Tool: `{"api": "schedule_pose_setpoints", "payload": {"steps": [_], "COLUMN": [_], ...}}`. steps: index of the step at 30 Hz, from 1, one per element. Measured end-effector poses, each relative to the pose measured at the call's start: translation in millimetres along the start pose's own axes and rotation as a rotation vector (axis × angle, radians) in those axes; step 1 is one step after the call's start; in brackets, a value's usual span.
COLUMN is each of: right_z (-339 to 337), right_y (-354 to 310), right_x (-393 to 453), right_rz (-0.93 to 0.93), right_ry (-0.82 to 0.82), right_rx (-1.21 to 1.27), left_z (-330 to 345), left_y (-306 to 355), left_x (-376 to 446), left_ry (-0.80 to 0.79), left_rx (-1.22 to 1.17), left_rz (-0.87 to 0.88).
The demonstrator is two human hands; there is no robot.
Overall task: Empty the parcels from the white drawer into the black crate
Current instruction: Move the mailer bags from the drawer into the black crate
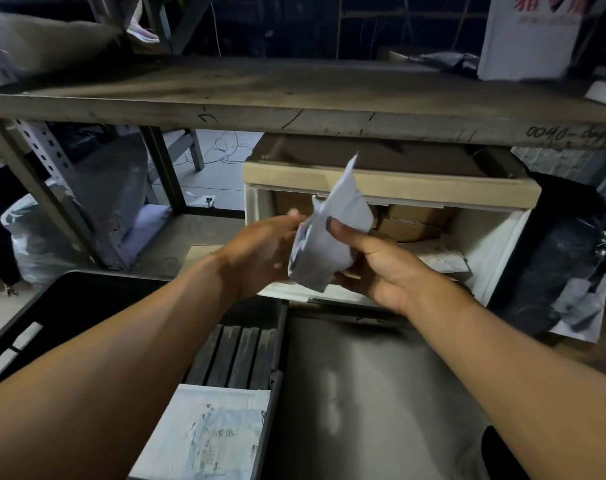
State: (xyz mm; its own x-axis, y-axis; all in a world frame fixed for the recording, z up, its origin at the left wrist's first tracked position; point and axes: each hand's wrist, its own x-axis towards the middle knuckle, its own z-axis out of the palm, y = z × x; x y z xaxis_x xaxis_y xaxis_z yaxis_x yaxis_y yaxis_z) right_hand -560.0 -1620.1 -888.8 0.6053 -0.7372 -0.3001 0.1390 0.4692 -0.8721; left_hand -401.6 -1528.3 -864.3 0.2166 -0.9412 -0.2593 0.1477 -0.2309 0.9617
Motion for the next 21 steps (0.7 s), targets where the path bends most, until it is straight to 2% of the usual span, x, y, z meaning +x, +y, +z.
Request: {"api": "schedule_pose_setpoints", "payload": {"steps": [4, 7, 10, 12, 16, 21], "right_z": [-3.1, -3.8, -3.2, -3.8, -5.2, -8.5], "right_y": [3.2, 5.9, 4.7, 2.5, -1.8, -1.0], "right_x": [3.6, 5.2, 5.0, 3.9, 2.2, -0.2], "right_rz": [-0.008, 0.011, 0.024, 0.030, -0.004, -0.065], "right_ry": [0.155, 0.198, 0.185, 0.169, 0.171, 0.202], "right_rx": [-0.067, -0.109, -0.112, -0.110, -0.138, -0.305], "left_z": [-13.6, -6.8, -6.0, -9.2, -15.1, -11.2], "left_y": [11.3, 10.8, 1.3, -2.1, -0.6, 6.3], "left_x": [-3.7, -1.7, 5.5, 7.9, 7.7, 2.8], "left_ry": [-0.082, 0.034, 0.218, 0.282, 0.300, 0.344], "left_rx": [-0.055, 0.084, 0.119, 0.131, 0.127, 0.149], "left_rz": [-0.048, -0.019, 0.039, 0.049, 0.043, 0.060]}}
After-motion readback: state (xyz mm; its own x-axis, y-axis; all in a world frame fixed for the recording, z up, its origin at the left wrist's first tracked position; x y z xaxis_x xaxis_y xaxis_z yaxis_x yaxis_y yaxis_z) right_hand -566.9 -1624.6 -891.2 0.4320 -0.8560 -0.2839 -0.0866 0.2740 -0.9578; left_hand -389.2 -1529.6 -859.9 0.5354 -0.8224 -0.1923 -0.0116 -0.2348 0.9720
